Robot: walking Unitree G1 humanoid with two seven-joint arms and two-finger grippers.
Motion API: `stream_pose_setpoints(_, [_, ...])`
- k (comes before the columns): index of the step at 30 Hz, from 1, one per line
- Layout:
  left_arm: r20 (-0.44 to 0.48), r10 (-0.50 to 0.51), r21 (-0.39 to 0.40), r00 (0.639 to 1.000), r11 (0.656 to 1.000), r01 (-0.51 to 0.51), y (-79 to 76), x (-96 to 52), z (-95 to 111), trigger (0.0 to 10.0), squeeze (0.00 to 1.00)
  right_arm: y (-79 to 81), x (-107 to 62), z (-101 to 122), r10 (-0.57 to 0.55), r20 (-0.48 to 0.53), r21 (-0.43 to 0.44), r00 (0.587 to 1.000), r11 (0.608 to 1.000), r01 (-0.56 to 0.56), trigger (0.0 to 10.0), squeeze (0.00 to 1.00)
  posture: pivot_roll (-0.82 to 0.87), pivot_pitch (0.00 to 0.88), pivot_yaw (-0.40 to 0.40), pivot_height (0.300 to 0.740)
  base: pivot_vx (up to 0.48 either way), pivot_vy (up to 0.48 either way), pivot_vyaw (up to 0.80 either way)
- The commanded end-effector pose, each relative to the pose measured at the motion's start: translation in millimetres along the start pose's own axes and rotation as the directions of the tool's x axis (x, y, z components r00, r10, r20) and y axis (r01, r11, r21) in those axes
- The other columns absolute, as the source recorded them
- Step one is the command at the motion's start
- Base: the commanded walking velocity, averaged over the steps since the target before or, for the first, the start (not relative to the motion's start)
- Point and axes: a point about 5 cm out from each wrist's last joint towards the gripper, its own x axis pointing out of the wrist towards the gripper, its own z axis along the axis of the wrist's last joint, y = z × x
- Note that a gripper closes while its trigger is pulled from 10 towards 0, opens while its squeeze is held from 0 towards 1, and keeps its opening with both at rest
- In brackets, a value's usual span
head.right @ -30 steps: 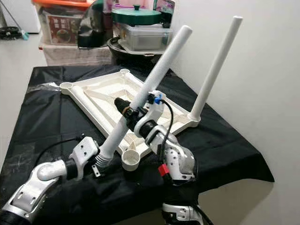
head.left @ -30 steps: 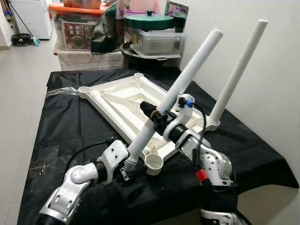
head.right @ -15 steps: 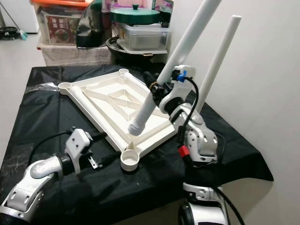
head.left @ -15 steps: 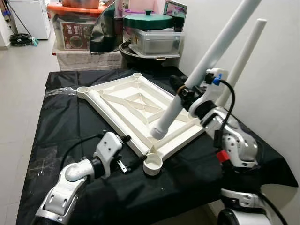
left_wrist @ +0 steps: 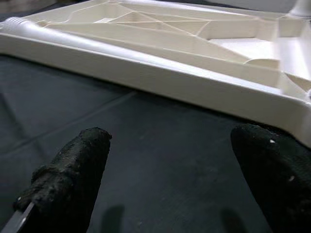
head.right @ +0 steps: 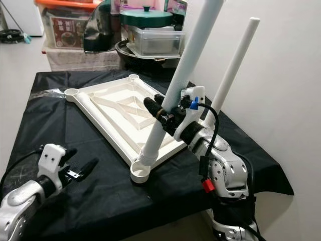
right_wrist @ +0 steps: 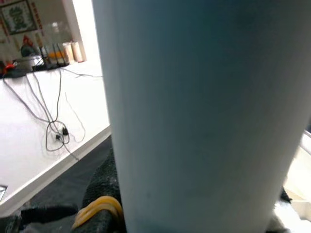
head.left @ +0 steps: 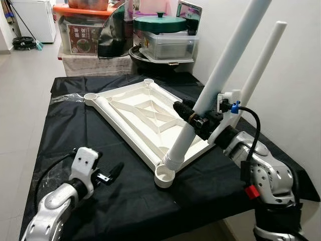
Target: Building children table
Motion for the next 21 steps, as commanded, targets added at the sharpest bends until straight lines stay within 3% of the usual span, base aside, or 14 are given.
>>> stream_pose_setpoints(1, [-0.005,-0.012,0.011,1.000,1.000,0.012,-4.9,0.0,1.1,10.0,0.00,0.6,2.1,-3.2,0.020,-0.004,-0.007,1.000,1.000,-0.020,0.0,0.00,0.08,0.000,-0.101,0.740,0.000,0.000,0.00])
stream_pose_setpoints(5, [-0.013,-0.032,0.006,0.999,0.999,0.032,-15.7,3.7,-1.0,10.0,0.00,1.0,4.8,-4.6,0.045,-0.009,-0.020,0.999,0.999,-0.045,0.0,0.00,0.08,0.000,-0.101,0.740,0.000,0.000,0.00])
stream_pose_setpoints(21, [0.002,-0.069,-0.011,0.998,0.998,0.069,-27.0,5.3,1.8,10.0,0.00,2.9,11.9,-29.5,0.074,-0.069,-0.043,0.995,0.996,-0.077,0.0,0.00,0.10,0.000,-0.109,0.740,0.000,0.000,0.00])
